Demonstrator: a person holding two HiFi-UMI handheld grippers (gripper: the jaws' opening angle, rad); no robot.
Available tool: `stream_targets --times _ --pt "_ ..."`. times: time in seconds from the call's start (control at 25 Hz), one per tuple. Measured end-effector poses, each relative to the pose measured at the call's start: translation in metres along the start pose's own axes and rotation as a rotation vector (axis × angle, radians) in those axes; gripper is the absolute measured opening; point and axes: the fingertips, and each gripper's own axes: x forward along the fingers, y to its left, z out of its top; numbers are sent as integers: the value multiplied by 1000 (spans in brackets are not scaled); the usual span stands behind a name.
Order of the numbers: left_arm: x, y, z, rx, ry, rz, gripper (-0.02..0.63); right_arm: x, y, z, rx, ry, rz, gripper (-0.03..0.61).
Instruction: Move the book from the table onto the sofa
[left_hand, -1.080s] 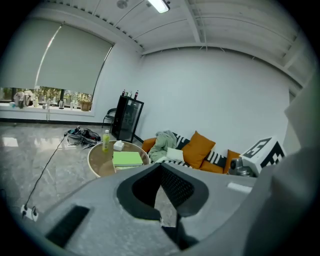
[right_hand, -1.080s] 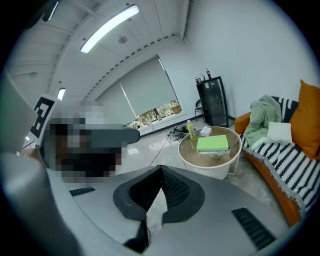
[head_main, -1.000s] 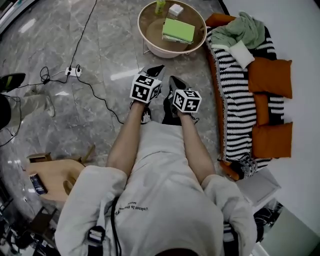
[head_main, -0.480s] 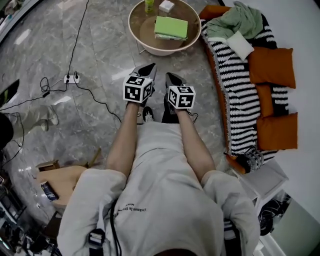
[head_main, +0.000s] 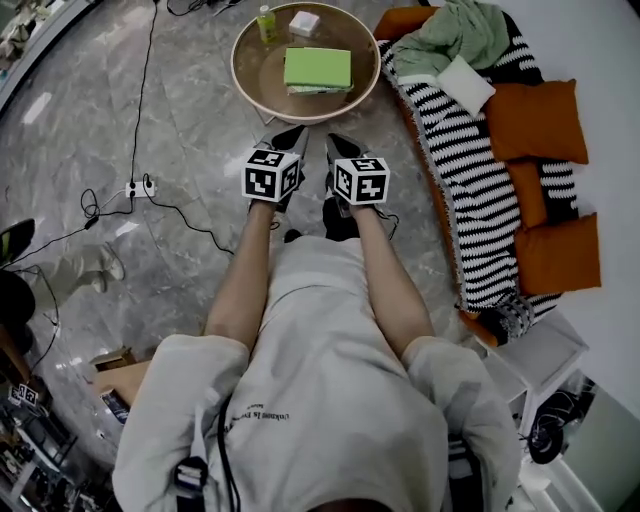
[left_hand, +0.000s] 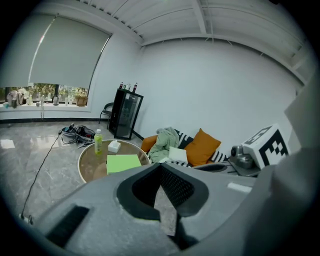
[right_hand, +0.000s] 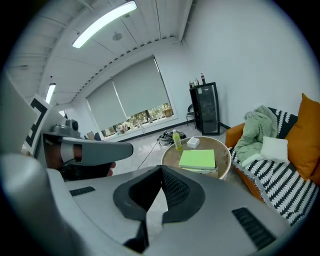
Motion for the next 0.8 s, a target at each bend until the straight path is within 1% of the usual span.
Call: stream_targets --times 0.24,0.36,0.44,0.52,0.68,0.8 --pt "45 9 19 14 64 11 9 28 -55 40 10 -15 -32 6" --pt "63 14 35 -2 56 36 9 39 -70 67 -7 -42 -2 6" --pt "75 22 44 -14 48 70 9 48 -81 81 -16 -53 15 6" --pt "83 32 48 -24 44 118 9 56 -94 86 -12 -50 18 6" --pt "92 53 54 -49 43 225 9 70 -127 86 26 -26 -16 6" --pt "104 64 68 -60 10 267 9 83 -151 95 29 -23 -29 6"
